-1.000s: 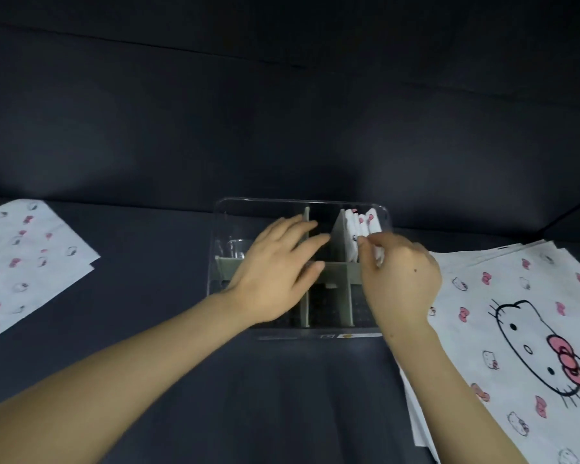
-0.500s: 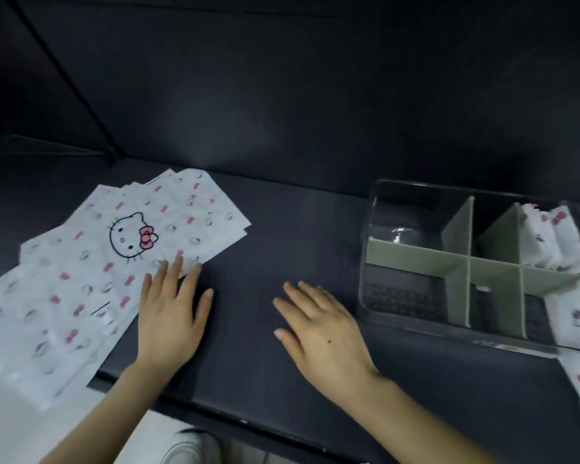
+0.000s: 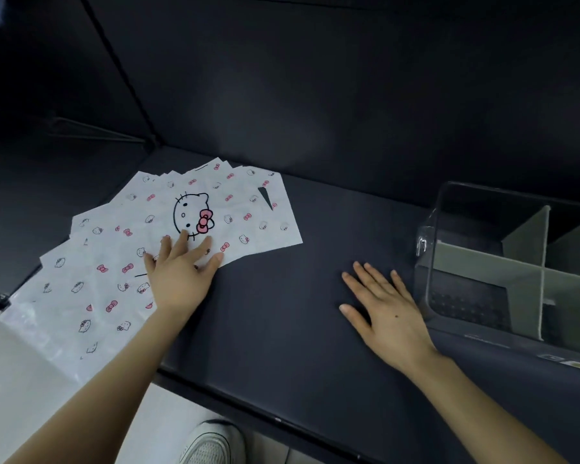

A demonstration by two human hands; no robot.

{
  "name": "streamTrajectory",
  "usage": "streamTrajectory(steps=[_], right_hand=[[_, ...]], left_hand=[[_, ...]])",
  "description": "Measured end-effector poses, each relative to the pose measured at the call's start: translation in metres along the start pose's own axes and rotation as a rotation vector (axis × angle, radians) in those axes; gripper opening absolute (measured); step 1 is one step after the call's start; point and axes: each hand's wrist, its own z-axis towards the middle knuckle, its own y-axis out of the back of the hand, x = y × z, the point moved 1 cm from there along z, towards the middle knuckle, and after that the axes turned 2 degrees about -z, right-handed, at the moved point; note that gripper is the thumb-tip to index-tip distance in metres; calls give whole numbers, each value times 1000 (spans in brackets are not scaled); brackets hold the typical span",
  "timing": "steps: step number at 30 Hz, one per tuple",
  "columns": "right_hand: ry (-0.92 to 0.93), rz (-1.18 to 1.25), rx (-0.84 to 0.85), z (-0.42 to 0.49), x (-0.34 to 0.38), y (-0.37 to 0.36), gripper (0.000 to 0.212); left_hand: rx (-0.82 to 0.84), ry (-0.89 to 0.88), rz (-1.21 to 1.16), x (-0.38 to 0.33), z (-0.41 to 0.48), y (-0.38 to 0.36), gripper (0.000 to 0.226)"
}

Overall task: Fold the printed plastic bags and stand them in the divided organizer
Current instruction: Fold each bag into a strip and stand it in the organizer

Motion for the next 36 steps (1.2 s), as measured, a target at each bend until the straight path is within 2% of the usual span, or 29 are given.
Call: streamTrajectory(steps=[4, 6, 11, 15, 20, 23, 25, 28, 30, 33, 36], right_hand=[[-42, 151, -76, -1, 2, 1, 78], [-57, 218, -146, 1, 8, 5, 75], [189, 167, -137, 2, 25, 1, 57], [233, 231, -242, -8, 24, -8, 38], [282, 168, -470, -11, 32, -2, 22], [252, 204, -427, -23, 45, 6, 26], [103, 359, -290, -34, 59, 24, 28], [-172, 797, 124, -35, 69, 61, 17], [-236, 1003, 288, -28, 69, 84, 15], [-242, 1164, 205, -11, 66, 113, 19], [-248, 1170, 76, 1, 54, 122, 43]], left_hand=[[-20, -185, -103, -2, -8, 4, 52], [-1, -239, -222, -6, -18, 6, 42], [207, -527, -383, -4, -42, 3, 58], [273, -537, -442, 2, -37, 7, 59], [207, -614, -385, -11, -56, 15, 52], [332, -679, -441, -15, -80, 16, 65], [397, -695, -470, -17, -92, 15, 71], [355, -662, -574, -23, -102, 16, 55], [370, -530, -710, -26, -106, 18, 49], [397, -231, -859, -35, -104, 23, 64], [320, 20, -892, -48, -98, 30, 40]])
